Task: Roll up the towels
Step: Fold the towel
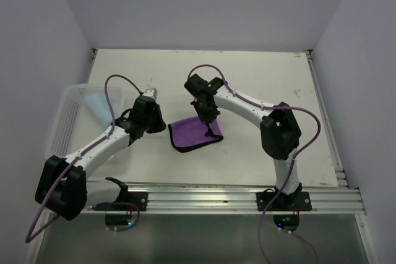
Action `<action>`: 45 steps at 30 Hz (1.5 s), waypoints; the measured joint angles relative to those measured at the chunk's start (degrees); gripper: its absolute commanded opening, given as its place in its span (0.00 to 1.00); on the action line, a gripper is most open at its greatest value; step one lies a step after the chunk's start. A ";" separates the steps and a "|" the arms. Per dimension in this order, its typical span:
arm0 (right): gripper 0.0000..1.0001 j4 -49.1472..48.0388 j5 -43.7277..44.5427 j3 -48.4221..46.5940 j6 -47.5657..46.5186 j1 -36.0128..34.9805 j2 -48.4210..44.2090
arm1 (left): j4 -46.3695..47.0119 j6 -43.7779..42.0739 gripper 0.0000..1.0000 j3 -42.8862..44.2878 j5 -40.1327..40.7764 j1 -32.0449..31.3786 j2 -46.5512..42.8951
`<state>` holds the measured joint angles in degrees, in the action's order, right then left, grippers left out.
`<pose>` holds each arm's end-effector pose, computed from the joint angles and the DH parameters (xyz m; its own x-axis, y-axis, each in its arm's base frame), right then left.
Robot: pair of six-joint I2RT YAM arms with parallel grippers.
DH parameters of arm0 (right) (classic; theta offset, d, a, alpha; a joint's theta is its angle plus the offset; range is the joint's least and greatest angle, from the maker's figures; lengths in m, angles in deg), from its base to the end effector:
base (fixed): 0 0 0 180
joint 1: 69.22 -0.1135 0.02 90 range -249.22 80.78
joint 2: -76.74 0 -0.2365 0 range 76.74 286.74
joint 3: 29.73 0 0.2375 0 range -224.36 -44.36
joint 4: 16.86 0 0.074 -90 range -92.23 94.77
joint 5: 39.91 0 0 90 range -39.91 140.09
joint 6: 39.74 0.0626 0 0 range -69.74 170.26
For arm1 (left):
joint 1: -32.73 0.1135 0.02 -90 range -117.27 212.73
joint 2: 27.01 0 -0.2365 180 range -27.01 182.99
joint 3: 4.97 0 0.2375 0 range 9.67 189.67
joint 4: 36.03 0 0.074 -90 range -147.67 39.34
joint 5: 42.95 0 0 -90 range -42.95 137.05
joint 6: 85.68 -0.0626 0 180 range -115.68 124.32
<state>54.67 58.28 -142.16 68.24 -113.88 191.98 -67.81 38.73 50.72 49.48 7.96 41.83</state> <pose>0.2871 0.2711 0.1849 -0.8578 -0.4181 -0.2991 -0.4243 0.9043 -0.0471 0.2395 -0.1076 0.1836 -0.7502 -0.2756 -0.6010 -0.0395 0.9260 -0.3754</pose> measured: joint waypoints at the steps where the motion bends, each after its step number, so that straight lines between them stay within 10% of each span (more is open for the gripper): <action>1: 0.00 -0.24 -0.48 0.00 0.02 0.00 0.00 | 0.13 0.57 0.00 -0.15 -1.22 0.00 1.33; 45: 0.01 -4.00 -6.40 -2.03 -1.20 -4.55 0.26 | 13.25 12.11 0.00 -12.61 2.27 -4.20 7.13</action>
<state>50.67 51.87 -144.19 67.04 -118.43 192.25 -54.57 50.84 38.11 51.76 3.76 48.95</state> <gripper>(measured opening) 0.018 0.005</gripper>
